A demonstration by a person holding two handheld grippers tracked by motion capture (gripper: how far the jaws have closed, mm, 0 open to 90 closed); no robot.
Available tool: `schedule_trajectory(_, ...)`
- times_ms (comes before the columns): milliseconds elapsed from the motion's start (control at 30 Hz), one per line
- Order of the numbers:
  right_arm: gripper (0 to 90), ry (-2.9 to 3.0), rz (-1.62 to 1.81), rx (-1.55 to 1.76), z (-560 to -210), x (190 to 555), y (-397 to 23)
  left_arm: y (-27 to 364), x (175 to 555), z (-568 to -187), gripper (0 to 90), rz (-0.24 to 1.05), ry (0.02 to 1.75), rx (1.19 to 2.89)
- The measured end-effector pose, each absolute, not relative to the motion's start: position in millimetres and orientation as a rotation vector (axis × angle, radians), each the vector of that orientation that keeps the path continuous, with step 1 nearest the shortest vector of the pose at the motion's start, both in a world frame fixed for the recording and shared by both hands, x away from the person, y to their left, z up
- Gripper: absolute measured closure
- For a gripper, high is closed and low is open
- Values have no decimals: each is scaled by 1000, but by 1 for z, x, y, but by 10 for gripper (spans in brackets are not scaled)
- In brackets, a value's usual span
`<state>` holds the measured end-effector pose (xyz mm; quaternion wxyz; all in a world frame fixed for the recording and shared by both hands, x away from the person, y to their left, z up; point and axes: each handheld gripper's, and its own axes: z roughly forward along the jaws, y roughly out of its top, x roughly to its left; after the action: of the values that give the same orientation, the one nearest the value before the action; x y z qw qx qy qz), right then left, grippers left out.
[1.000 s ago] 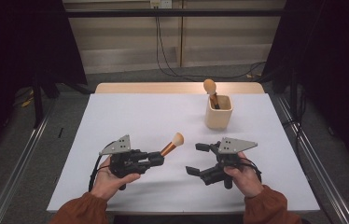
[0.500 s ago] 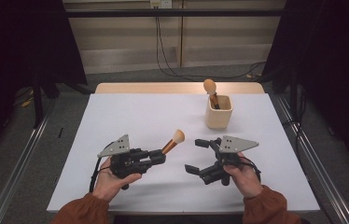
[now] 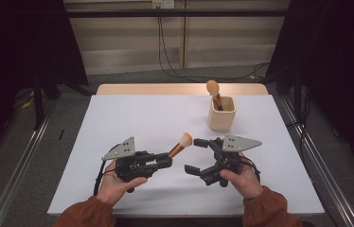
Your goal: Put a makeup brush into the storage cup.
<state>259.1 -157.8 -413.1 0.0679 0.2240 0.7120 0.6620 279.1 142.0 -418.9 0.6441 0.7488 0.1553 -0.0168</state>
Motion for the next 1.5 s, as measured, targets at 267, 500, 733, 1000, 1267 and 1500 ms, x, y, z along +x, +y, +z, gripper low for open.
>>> schedule_trajectory(267, 49, 2137, 2036, 691, -411, 261, -156, 139, 278, -419, 744, -42, 340, 1702)
schedule_trajectory(500, 93, 2136, 2054, 726, -410, 267, -152, 138, 279, -420, 744, -41, 337, 1705)
schedule_trajectory(733, 219, 2124, 2078, 743, -409, 276, -146, 138, 279, -420, 744, -37, 337, 1705)
schedule_trajectory(1000, 326, 2143, 2091, 759, -412, 279, -141, 138, 279, -420, 744, -30, 338, 1708)
schedule_trajectory(1267, 483, 2159, 2153, 786, -413, 282, -137, 139, 282, -421, 744, -34, 347, 1709)
schedule_trajectory(1500, 589, 2172, 2206, 786, -414, 282, -136, 137, 282, -422, 744, -37, 347, 1705)
